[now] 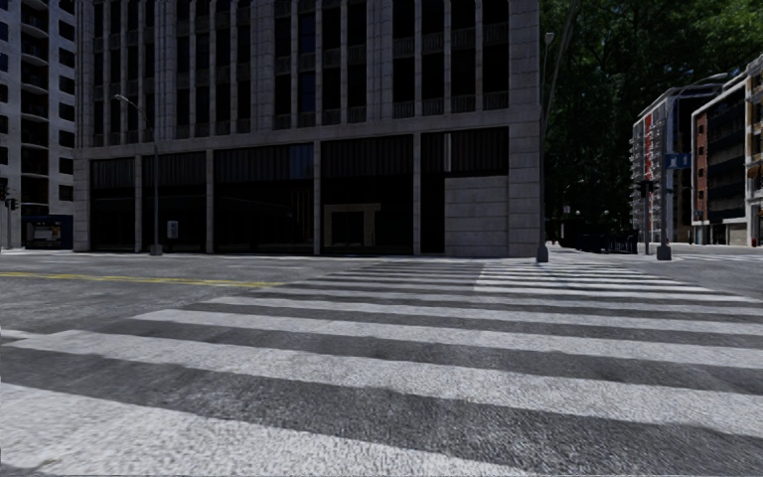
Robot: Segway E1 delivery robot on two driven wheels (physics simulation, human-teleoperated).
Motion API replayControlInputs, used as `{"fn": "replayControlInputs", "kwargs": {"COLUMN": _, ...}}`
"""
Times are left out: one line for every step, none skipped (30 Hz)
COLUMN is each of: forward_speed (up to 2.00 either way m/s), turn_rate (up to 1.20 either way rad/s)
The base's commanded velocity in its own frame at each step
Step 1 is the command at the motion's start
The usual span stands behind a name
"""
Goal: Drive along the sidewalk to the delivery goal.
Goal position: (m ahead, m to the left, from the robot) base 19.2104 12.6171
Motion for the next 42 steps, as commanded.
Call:
{"fn": "replayControlInputs", "kwargs": {"forward_speed": 2.00, "turn_rate": 0.00}}
{"fn": "replayControlInputs", "kwargs": {"forward_speed": 2.00, "turn_rate": 0.00}}
{"fn": "replayControlInputs", "kwargs": {"forward_speed": 2.00, "turn_rate": -0.04}}
{"fn": "replayControlInputs", "kwargs": {"forward_speed": 2.00, "turn_rate": -0.21}}
{"fn": "replayControlInputs", "kwargs": {"forward_speed": 2.00, "turn_rate": -0.29}}
{"fn": "replayControlInputs", "kwargs": {"forward_speed": 2.00, "turn_rate": -0.29}}
{"fn": "replayControlInputs", "kwargs": {"forward_speed": 2.00, "turn_rate": -0.31}}
{"fn": "replayControlInputs", "kwargs": {"forward_speed": 2.00, "turn_rate": -0.32}}
{"fn": "replayControlInputs", "kwargs": {"forward_speed": 2.00, "turn_rate": -0.33}}
{"fn": "replayControlInputs", "kwargs": {"forward_speed": 2.00, "turn_rate": -0.33}}
{"fn": "replayControlInputs", "kwargs": {"forward_speed": 2.00, "turn_rate": -0.33}}
{"fn": "replayControlInputs", "kwargs": {"forward_speed": 2.00, "turn_rate": -0.33}}
{"fn": "replayControlInputs", "kwargs": {"forward_speed": 2.00, "turn_rate": -0.33}}
{"fn": "replayControlInputs", "kwargs": {"forward_speed": 2.00, "turn_rate": -0.33}}
{"fn": "replayControlInputs", "kwargs": {"forward_speed": 2.00, "turn_rate": -0.33}}
{"fn": "replayControlInputs", "kwargs": {"forward_speed": 2.00, "turn_rate": -0.33}}
{"fn": "replayControlInputs", "kwargs": {"forward_speed": 2.00, "turn_rate": -0.33}}
{"fn": "replayControlInputs", "kwargs": {"forward_speed": 2.00, "turn_rate": -0.33}}
{"fn": "replayControlInputs", "kwargs": {"forward_speed": 2.00, "turn_rate": -0.33}}
{"fn": "replayControlInputs", "kwargs": {"forward_speed": 2.00, "turn_rate": -0.33}}
{"fn": "replayControlInputs", "kwargs": {"forward_speed": 2.00, "turn_rate": -0.33}}
{"fn": "replayControlInputs", "kwargs": {"forward_speed": 2.00, "turn_rate": -0.33}}
{"fn": "replayControlInputs", "kwargs": {"forward_speed": 2.00, "turn_rate": -0.33}}
{"fn": "replayControlInputs", "kwargs": {"forward_speed": 2.00, "turn_rate": -0.33}}
{"fn": "replayControlInputs", "kwargs": {"forward_speed": 2.00, "turn_rate": -0.33}}
{"fn": "replayControlInputs", "kwargs": {"forward_speed": 2.00, "turn_rate": -0.27}}
{"fn": "replayControlInputs", "kwargs": {"forward_speed": 2.00, "turn_rate": -0.14}}
{"fn": "replayControlInputs", "kwargs": {"forward_speed": 2.00, "turn_rate": -0.06}}
{"fn": "replayControlInputs", "kwargs": {"forward_speed": 2.00, "turn_rate": -0.06}}
{"fn": "replayControlInputs", "kwargs": {"forward_speed": 2.00, "turn_rate": 0.00}}
{"fn": "replayControlInputs", "kwargs": {"forward_speed": 2.00, "turn_rate": 0.00}}
{"fn": "replayControlInputs", "kwargs": {"forward_speed": 2.00, "turn_rate": 0.00}}
{"fn": "replayControlInputs", "kwargs": {"forward_speed": 2.00, "turn_rate": 0.00}}
{"fn": "replayControlInputs", "kwargs": {"forward_speed": 2.00, "turn_rate": 0.00}}
{"fn": "replayControlInputs", "kwargs": {"forward_speed": 2.00, "turn_rate": -0.12}}
{"fn": "replayControlInputs", "kwargs": {"forward_speed": 2.00, "turn_rate": -0.20}}
{"fn": "replayControlInputs", "kwargs": {"forward_speed": 2.00, "turn_rate": -0.22}}
{"fn": "replayControlInputs", "kwargs": {"forward_speed": 2.00, "turn_rate": -0.25}}
{"fn": "replayControlInputs", "kwargs": {"forward_speed": 2.00, "turn_rate": -0.29}}
{"fn": "replayControlInputs", "kwargs": {"forward_speed": 2.00, "turn_rate": -0.29}}
{"fn": "replayControlInputs", "kwargs": {"forward_speed": 2.00, "turn_rate": -0.35}}
{"fn": "replayControlInputs", "kwargs": {"forward_speed": 2.00, "turn_rate": -0.38}}
